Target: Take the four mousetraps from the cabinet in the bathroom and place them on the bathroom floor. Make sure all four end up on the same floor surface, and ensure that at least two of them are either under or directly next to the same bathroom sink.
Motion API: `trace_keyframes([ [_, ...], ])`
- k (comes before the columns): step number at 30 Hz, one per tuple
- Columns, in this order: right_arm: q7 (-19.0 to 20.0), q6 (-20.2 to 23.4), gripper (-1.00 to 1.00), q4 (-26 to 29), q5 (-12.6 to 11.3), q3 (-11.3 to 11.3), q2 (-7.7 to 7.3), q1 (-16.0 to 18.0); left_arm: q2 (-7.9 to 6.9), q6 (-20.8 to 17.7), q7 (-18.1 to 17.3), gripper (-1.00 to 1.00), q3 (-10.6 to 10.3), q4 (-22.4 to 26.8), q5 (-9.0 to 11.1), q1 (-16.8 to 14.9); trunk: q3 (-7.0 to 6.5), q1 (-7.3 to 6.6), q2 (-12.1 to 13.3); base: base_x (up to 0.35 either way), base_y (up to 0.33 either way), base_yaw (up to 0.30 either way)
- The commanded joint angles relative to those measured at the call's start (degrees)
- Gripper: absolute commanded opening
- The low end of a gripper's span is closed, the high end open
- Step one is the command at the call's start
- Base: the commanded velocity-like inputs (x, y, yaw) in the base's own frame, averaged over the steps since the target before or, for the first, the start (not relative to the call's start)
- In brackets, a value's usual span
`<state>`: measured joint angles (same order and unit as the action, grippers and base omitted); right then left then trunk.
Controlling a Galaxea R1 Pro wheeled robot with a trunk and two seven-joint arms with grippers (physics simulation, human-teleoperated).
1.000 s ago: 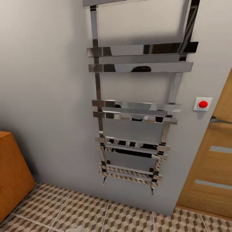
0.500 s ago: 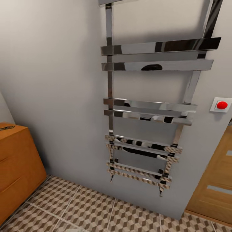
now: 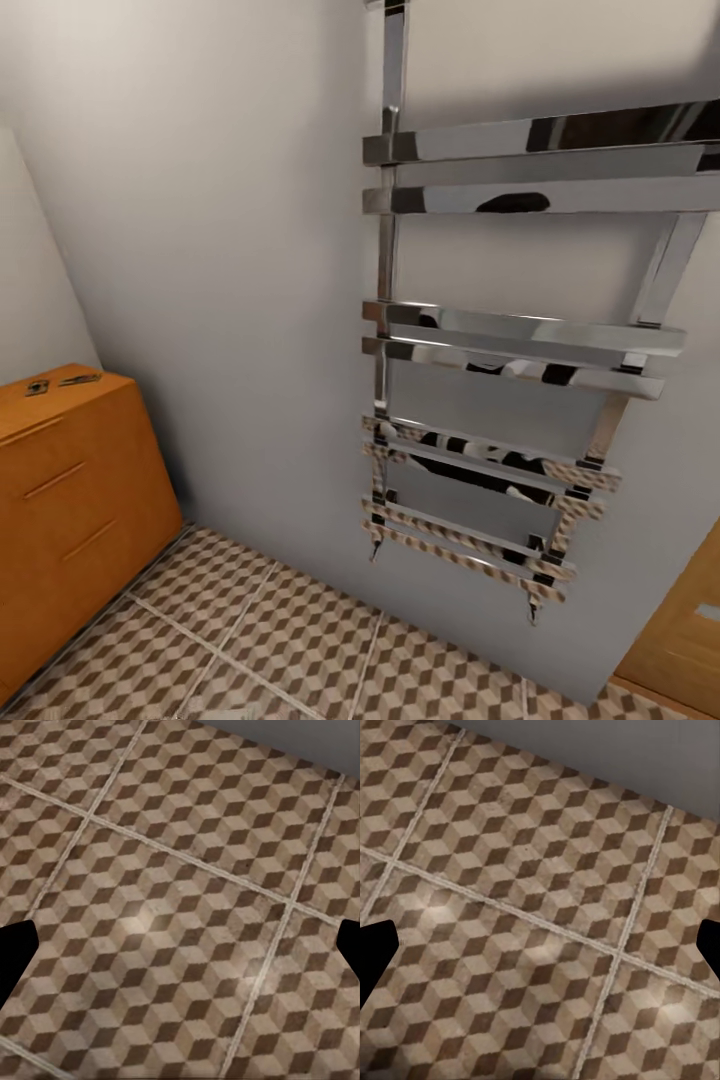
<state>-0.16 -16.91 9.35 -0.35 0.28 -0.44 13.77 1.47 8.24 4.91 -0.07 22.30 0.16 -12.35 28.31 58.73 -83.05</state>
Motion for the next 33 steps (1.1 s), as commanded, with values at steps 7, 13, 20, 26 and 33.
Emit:
trace_keyframes([
  [7, 0.0, -0.2, 1.00, 0.0, -0.1, 0.1, -0.07, 0.0, 0.02, 0.2, 0.2, 1.00, 0.0, -0.1, 0.0, 0.0, 0.41, 0.00, 0.0, 0.000, 0.000, 0.219],
  [13, 0.0, -0.2, 1.00, 0.0, -0.1, 0.1, -0.08, 0.0, 0.02, 0.2, 0.2, 1.00, 0.0, -0.1, 0.0, 0.0, 0.72, 0.00, 0.0, 0.000, 0.000, 0.219],
  [20, 0.0, -0.1, 1.00, 0.0, -0.1, 0.1, -0.09, 0.0, 0.08, 0.2, 0.2, 1.00, 0.0, -0.1, 0.0, 0.0, 1.08, 0.00, 0.0, 0.000, 0.000, 0.219],
  [26, 0.0, -0.2, 1.00, 0.0, -0.1, 0.1, -0.09, 0.0, 0.09, 0.2, 0.2, 1.00, 0.0, -0.1, 0.0, 0.0, 1.38, 0.00, 0.0, 0.000, 0.000, 0.219],
  [33, 0.0, -0.1, 1.00, 0.0, 0.0, 0.1, -0.09, 0.0, 0.11, 0.2, 0.2, 1.00, 0.0, -0.1, 0.0, 0.0, 1.74, 0.00, 0.0, 0.000, 0.000, 0.219],
])
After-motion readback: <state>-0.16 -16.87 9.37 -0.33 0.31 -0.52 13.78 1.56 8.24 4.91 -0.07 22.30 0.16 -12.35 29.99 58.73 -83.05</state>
